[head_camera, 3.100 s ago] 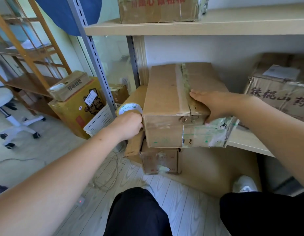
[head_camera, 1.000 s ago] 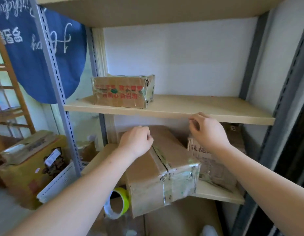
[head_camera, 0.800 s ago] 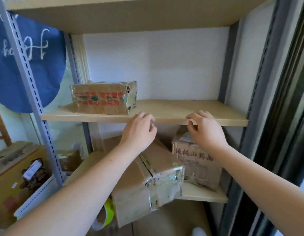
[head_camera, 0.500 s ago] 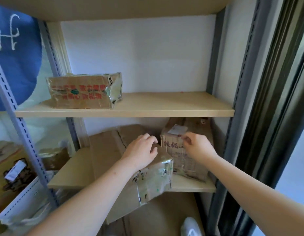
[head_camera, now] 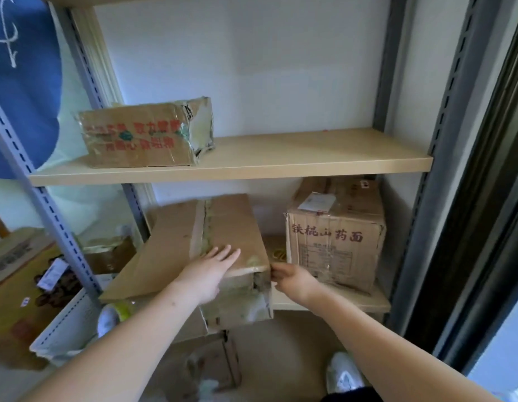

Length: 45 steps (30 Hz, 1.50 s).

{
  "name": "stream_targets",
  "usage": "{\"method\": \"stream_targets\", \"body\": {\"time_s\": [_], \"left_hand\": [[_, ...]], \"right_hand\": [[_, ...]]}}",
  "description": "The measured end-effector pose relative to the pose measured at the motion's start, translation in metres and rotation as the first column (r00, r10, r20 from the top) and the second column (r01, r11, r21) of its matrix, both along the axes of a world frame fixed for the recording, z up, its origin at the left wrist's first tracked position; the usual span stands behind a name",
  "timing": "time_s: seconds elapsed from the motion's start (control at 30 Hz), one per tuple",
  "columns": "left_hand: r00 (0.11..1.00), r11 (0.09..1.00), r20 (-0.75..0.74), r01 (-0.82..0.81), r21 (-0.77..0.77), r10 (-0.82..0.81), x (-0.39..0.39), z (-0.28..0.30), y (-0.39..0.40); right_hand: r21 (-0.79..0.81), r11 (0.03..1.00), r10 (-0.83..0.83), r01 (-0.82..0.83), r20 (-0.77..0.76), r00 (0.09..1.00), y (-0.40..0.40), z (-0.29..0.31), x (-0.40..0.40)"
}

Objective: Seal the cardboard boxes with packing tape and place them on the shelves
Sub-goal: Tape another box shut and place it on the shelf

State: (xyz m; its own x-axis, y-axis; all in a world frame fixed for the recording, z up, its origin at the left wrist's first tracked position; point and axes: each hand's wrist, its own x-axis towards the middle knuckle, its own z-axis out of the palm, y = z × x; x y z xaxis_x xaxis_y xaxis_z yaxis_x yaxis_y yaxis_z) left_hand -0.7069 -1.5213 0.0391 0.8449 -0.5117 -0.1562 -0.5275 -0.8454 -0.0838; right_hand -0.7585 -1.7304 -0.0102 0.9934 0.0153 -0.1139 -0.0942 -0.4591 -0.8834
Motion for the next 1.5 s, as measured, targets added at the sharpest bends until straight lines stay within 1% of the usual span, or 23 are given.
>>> {"method": "stream_targets", "body": {"time_s": [0.07,0.1,0.2,0.27,0.33,0.37,0.43,0.47,0.5,0.57,0.63,0.7,0.77,0.8,0.9,0.97,1.03,1.13,1.2,1.3,1.4,1.47,1.5], "left_hand": [[0.997,0.999,0.060,-0.045,0.000,0.045,0.000,-0.003,0.010],[0.995,0.998,0.078,-0.068,-0.007,0.068,0.000,-0.004,0.013],[0.992,0.993,0.057,-0.113,-0.013,0.114,0.001,-0.007,0.015],[0.988,0.988,-0.005,-0.153,0.008,0.153,-0.005,-0.004,0.005],[0.990,0.992,-0.059,-0.127,-0.029,0.125,-0.008,0.004,-0.016],[0.996,0.992,-0.056,-0.081,-0.095,0.076,-0.007,0.007,-0.029],[1.000,0.967,0.003,0.015,-0.256,-0.015,0.000,0.013,-0.055],[0.998,0.952,0.040,0.054,-0.301,-0.044,0.007,0.013,-0.067],[0.995,0.948,0.074,0.084,-0.307,-0.064,0.015,0.012,-0.080],[0.989,0.961,0.127,0.109,-0.254,-0.078,0.037,0.002,-0.103],[0.989,0.978,0.137,0.073,-0.197,-0.046,0.061,-0.012,-0.120],[0.989,0.994,0.146,0.028,-0.110,-0.012,0.084,-0.024,-0.130],[0.981,1.000,0.192,0.013,-0.021,-0.008,0.097,-0.031,-0.137],[0.976,1.000,0.218,0.011,-0.012,-0.008,0.101,-0.033,-0.139],[0.968,0.997,0.249,-0.005,-0.075,0.023,0.102,-0.037,-0.143],[0.963,0.989,0.264,-0.007,-0.146,0.046,0.099,-0.035,-0.142],[0.958,0.968,0.278,0.001,-0.250,0.070,0.095,-0.031,-0.139],[0.959,0.899,0.272,0.046,-0.436,0.083,0.085,-0.025,-0.130],[0.955,0.846,0.285,0.086,-0.527,0.080,0.070,-0.024,-0.120],[0.938,0.799,0.339,0.154,-0.582,0.067,0.036,-0.030,-0.094],[0.913,0.780,0.398,0.184,-0.598,0.089,0.006,-0.045,-0.055],[0.888,0.744,0.427,0.170,-0.647,0.169,-0.008,-0.053,-0.026],[0.867,0.716,0.440,0.154,-0.681,0.232,-0.015,-0.057,-0.011]], "right_hand": [[0.013,0.996,0.084,-0.084,0.025,0.996,0.020,-0.007,-0.001],[0.015,0.995,0.103,-0.103,0.006,0.995,0.027,-0.010,-0.002],[-0.012,0.992,0.128,-0.129,-0.065,0.990,0.028,-0.012,-0.006],[-0.137,0.983,0.114,-0.122,-0.062,0.992,0.019,-0.014,-0.007],[-0.293,0.953,0.067,-0.073,-0.030,0.997,0.012,-0.014,-0.001],[-0.374,0.926,0.050,-0.050,-0.009,0.999,0.010,-0.015,0.006],[-0.520,0.854,0.029,-0.022,0.005,1.000,0.010,-0.018,0.024],[-0.571,0.821,0.024,-0.012,0.015,1.000,0.011,-0.019,0.034],[-0.616,0.788,0.021,-0.006,0.016,1.000,0.012,-0.023,0.045],[-0.707,0.707,0.012,-0.008,0.001,1.000,0.012,-0.037,0.070],[-0.784,0.620,0.008,-0.026,-0.027,1.000,0.011,-0.056,0.095],[-0.820,0.570,-0.027,-0.046,-0.074,0.997,0.011,-0.074,0.120],[-0.846,0.529,-0.034,-0.071,-0.105,0.994,0.015,-0.086,0.136],[-0.856,0.510,-0.035,-0.079,-0.113,0.993,0.017,-0.088,0.141],[-0.824,0.564,-0.041,-0.054,-0.093,0.995,0.019,-0.092,0.149],[-0.798,0.603,-0.036,-0.015,-0.046,0.998,0.017,-0.091,0.146],[-0.777,0.629,-0.040,0.021,-0.005,0.999,0.017,-0.089,0.134],[-0.761,0.646,-0.052,0.064,0.040,0.998,0.015,-0.090,0.111],[-0.757,0.648,-0.092,0.089,0.039,0.995,0.014,-0.088,0.099],[-0.744,0.650,-0.150,0.155,0.073,0.986,0.016,-0.086,0.083],[-0.718,0.666,-0.200,0.199,0.085,0.976,0.024,-0.083,0.073],[-0.700,0.675,-0.273,0.232,0.056,0.961,0.027,-0.076,0.074],[-0.716,0.659,-0.300,0.231,0.031,0.953,0.026,-0.073,0.075]]}}
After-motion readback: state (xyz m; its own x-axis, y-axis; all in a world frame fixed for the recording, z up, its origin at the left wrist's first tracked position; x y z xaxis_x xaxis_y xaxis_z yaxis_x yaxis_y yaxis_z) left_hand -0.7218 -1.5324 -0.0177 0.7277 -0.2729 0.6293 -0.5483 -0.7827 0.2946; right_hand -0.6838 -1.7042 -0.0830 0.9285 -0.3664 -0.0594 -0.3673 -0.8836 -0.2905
